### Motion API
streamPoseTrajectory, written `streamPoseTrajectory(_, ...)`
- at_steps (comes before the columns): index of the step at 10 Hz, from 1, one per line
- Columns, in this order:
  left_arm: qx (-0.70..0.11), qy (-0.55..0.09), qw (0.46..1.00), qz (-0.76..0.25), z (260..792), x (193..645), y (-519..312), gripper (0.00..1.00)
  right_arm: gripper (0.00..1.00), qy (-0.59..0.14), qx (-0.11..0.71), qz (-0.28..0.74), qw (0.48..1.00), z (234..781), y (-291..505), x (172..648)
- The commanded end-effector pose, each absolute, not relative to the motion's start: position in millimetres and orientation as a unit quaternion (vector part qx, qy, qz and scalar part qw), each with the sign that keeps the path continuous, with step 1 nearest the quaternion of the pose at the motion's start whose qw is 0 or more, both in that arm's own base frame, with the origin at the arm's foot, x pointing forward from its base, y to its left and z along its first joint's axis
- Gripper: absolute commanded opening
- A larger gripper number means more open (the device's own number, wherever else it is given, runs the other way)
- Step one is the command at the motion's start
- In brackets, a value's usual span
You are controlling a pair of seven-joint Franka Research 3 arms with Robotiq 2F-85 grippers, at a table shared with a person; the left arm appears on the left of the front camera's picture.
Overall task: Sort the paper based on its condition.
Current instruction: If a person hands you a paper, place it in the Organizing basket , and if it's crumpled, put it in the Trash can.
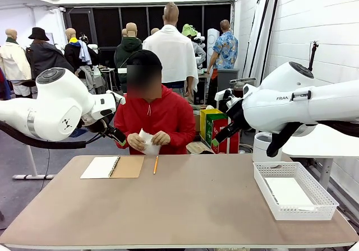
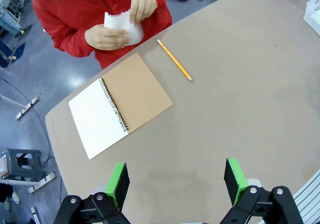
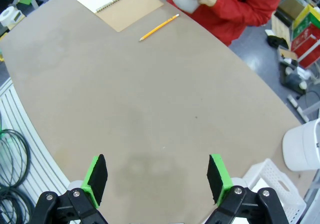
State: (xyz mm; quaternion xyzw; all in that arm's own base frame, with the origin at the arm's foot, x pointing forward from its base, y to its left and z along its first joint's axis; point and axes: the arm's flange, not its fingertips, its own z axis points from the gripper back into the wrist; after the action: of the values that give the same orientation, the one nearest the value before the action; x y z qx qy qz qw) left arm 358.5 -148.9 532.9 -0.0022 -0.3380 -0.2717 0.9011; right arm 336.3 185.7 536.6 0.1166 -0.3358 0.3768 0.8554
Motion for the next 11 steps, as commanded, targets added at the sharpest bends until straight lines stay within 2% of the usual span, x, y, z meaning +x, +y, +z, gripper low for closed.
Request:
streamPoseTrajectory(1, -0.002, -0.337, 0.901, -0.273, 532.1, 358.1, -148.6, 1.0, 1.0, -0.335, 0.117, 0.375, 0.857, 536.0, 186.0, 336.2)
streamPoseTrajectory(11, -0.002, -0.337, 0.901, -0.273, 532.1, 358.1, -148.6, 1.0, 1.0, -0.335, 0.117, 0.375, 0.857, 536.0, 186.0, 336.2)
